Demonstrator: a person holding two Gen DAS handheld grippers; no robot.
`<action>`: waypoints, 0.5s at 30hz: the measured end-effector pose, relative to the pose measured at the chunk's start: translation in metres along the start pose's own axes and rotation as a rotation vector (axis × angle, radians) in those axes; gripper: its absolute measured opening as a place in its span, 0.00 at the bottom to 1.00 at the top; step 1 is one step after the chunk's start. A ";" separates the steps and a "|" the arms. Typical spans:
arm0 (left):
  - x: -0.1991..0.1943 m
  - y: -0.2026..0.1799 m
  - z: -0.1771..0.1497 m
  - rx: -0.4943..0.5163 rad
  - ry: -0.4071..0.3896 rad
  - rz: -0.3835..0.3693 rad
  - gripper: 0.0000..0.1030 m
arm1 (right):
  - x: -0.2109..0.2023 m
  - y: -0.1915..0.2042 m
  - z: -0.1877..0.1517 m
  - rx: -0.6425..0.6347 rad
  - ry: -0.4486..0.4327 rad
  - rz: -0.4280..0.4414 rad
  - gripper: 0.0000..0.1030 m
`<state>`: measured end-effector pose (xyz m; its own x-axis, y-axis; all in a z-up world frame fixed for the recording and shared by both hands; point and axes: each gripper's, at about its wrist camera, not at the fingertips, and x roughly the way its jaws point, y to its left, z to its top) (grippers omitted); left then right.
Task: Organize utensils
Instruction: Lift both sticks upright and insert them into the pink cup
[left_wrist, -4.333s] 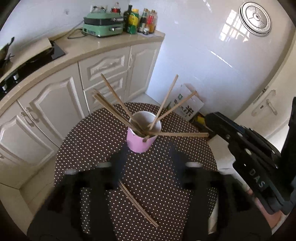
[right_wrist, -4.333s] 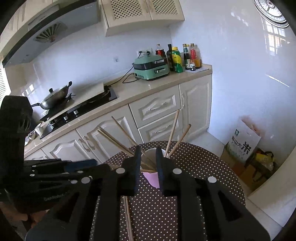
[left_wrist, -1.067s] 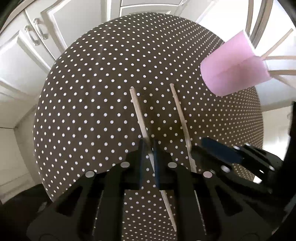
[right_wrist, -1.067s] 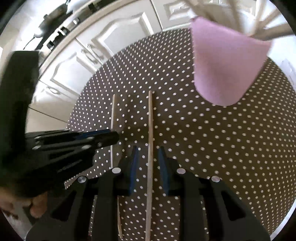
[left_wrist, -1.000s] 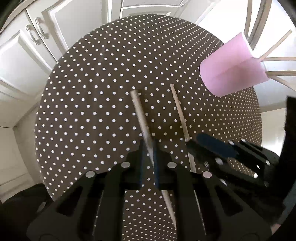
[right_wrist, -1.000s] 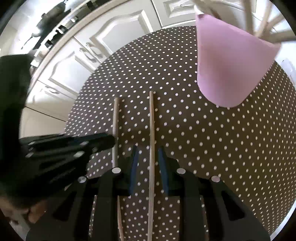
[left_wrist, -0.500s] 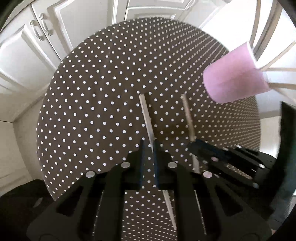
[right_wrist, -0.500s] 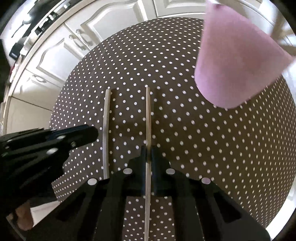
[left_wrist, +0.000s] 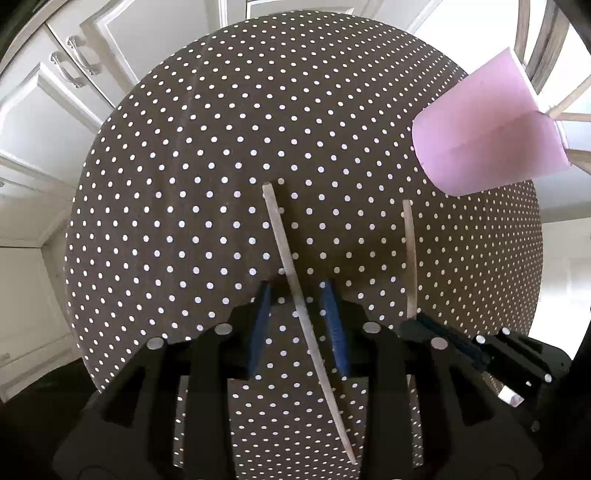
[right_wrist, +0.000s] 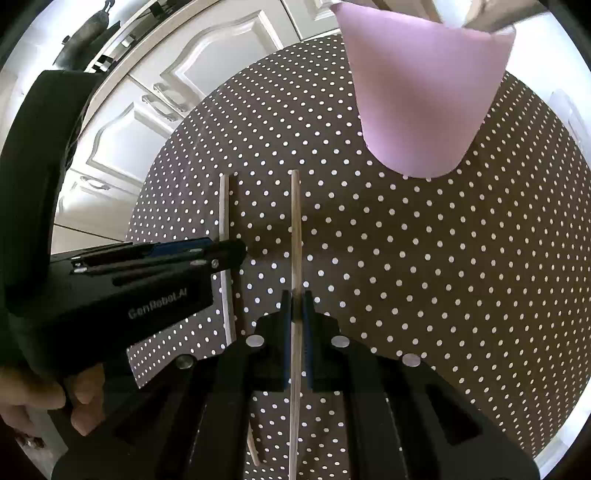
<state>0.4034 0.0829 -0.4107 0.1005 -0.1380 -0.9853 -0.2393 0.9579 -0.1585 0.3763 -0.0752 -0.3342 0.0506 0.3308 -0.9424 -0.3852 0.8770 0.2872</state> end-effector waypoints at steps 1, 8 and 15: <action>0.001 -0.005 -0.002 0.012 0.001 0.018 0.30 | 0.000 -0.001 -0.001 0.004 -0.001 0.002 0.04; -0.008 -0.049 -0.010 0.030 -0.048 -0.037 0.08 | -0.026 -0.004 -0.008 0.007 -0.058 0.029 0.04; -0.047 -0.055 -0.024 0.081 -0.147 -0.138 0.06 | -0.065 0.003 -0.014 -0.022 -0.138 0.046 0.04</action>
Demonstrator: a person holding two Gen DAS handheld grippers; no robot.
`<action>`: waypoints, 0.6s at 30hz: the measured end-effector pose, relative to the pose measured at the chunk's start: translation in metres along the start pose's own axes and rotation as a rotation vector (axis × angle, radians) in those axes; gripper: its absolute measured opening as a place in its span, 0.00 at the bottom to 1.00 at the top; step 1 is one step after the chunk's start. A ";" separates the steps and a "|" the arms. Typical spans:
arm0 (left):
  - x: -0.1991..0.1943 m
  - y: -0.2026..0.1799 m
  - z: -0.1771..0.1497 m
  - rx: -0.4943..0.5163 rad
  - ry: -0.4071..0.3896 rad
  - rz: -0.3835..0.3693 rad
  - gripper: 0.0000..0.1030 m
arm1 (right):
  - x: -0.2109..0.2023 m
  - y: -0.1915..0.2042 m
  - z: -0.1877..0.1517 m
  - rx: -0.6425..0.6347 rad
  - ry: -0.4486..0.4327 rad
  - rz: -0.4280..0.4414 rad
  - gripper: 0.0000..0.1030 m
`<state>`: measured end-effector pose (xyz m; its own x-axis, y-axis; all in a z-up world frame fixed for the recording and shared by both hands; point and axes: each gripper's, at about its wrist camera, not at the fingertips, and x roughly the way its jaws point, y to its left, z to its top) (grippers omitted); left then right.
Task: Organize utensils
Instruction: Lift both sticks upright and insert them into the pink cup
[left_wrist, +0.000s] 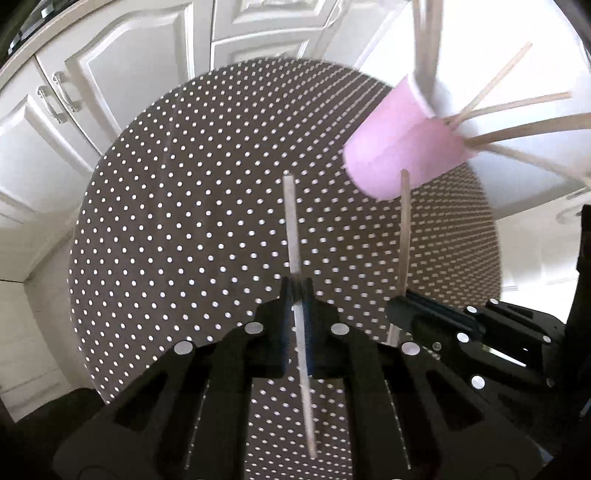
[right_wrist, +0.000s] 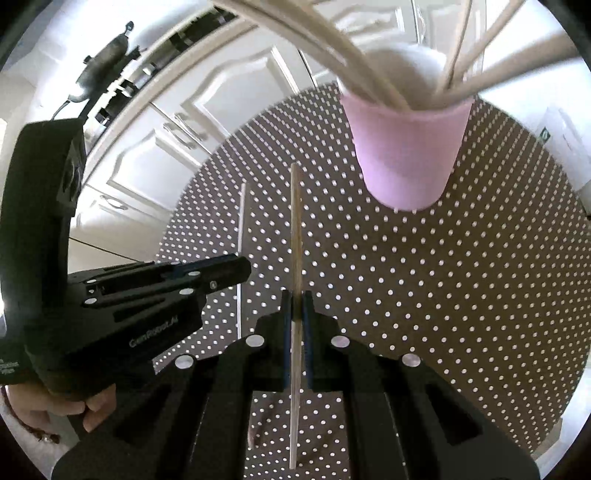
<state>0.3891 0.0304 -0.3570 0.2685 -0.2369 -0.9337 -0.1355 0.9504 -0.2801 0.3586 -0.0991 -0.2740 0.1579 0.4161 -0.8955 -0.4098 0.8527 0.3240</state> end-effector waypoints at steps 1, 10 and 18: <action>-0.007 0.000 -0.002 -0.008 -0.013 -0.021 0.05 | -0.004 0.002 -0.002 -0.001 -0.009 0.000 0.04; -0.094 -0.011 -0.026 0.068 -0.206 -0.126 0.05 | -0.058 0.027 -0.019 -0.058 -0.163 -0.032 0.04; -0.158 -0.020 -0.031 0.151 -0.350 -0.141 0.05 | -0.098 0.043 -0.013 -0.083 -0.307 -0.075 0.04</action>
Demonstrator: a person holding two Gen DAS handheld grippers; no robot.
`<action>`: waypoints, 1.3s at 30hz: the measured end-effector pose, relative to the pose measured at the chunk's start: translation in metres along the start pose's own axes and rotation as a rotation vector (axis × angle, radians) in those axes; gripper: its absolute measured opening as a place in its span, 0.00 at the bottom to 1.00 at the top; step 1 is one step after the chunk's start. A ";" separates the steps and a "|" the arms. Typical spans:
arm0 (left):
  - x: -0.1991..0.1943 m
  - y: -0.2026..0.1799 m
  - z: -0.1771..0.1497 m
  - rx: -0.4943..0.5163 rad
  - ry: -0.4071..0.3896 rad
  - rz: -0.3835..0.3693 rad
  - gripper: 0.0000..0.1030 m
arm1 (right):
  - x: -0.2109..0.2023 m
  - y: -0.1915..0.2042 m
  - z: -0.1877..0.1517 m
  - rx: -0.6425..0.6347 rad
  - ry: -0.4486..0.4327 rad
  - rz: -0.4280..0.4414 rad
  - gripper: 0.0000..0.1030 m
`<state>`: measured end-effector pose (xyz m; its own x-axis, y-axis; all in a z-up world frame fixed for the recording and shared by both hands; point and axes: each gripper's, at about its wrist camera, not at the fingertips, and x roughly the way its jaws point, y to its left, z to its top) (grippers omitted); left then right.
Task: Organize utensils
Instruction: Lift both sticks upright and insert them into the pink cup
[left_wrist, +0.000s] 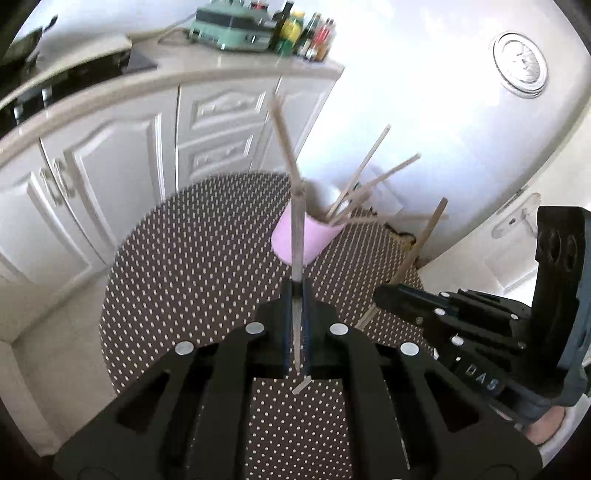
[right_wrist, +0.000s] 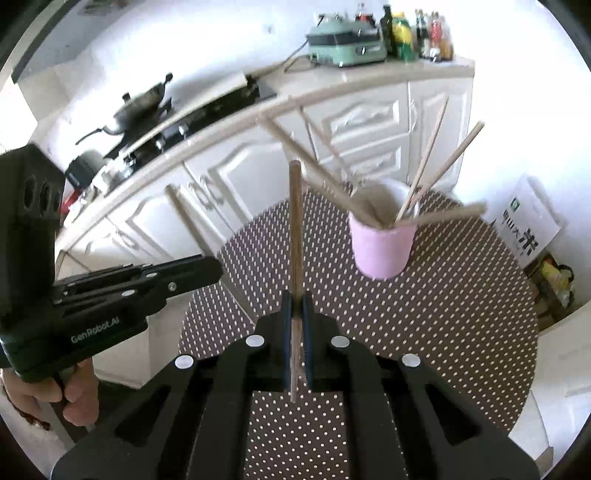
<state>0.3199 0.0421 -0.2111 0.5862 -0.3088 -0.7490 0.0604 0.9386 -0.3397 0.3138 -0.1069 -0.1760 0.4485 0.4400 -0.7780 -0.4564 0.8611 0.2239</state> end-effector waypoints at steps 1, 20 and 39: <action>-0.007 -0.002 0.000 0.005 -0.014 0.005 0.05 | -0.004 0.001 0.004 -0.001 -0.018 -0.005 0.04; -0.057 -0.028 0.074 0.054 -0.251 -0.012 0.05 | -0.066 -0.024 0.072 0.034 -0.285 -0.084 0.04; 0.007 -0.042 0.109 0.088 -0.243 0.016 0.05 | -0.036 -0.072 0.108 0.020 -0.350 -0.149 0.04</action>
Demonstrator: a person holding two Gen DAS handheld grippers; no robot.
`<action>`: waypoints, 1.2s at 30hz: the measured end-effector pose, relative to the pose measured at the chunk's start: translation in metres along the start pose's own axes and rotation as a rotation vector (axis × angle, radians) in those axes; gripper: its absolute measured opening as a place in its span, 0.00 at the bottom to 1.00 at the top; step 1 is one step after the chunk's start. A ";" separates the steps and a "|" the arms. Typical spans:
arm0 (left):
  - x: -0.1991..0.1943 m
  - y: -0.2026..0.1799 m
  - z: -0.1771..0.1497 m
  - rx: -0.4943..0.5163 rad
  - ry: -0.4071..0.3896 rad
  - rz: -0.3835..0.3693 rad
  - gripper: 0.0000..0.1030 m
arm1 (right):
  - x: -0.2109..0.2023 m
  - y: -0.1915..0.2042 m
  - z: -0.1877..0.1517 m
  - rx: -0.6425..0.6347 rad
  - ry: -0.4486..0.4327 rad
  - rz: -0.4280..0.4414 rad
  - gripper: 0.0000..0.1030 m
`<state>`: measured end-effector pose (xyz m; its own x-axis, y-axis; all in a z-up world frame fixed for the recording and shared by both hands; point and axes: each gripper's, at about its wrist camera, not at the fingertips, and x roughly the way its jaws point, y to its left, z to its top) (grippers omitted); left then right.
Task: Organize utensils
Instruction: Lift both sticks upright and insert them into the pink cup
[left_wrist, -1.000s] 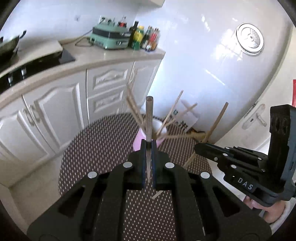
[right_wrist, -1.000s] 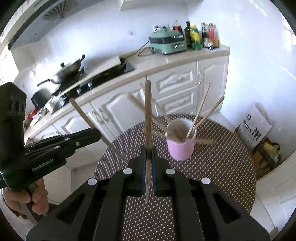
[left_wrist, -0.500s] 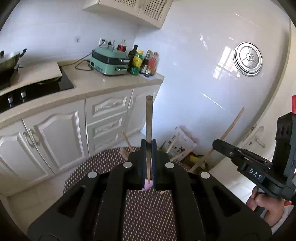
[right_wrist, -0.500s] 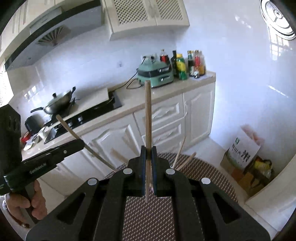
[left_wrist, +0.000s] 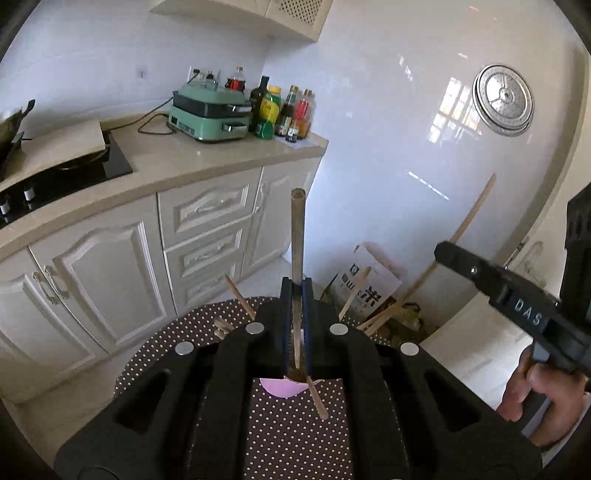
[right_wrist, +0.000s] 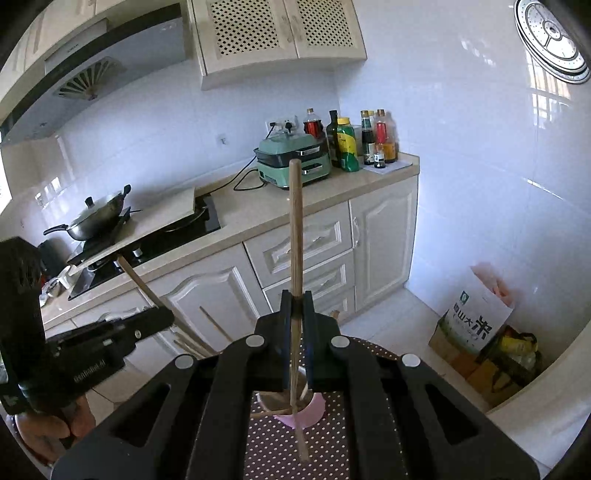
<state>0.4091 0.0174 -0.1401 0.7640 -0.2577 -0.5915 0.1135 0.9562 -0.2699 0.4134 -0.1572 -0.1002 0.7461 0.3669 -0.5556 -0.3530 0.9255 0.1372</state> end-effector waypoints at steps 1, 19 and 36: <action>0.004 -0.001 -0.003 0.008 0.011 0.002 0.05 | 0.002 0.000 -0.001 -0.005 0.004 0.000 0.04; 0.041 -0.006 -0.050 0.052 0.180 0.008 0.05 | 0.033 0.001 -0.037 -0.094 0.126 0.029 0.04; 0.043 -0.018 -0.061 0.074 0.257 0.072 0.07 | 0.056 0.006 -0.078 -0.117 0.257 0.055 0.05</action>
<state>0.4012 -0.0191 -0.2071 0.5869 -0.2062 -0.7829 0.1182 0.9785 -0.1691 0.4088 -0.1381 -0.1948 0.5613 0.3670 -0.7418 -0.4631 0.8821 0.0860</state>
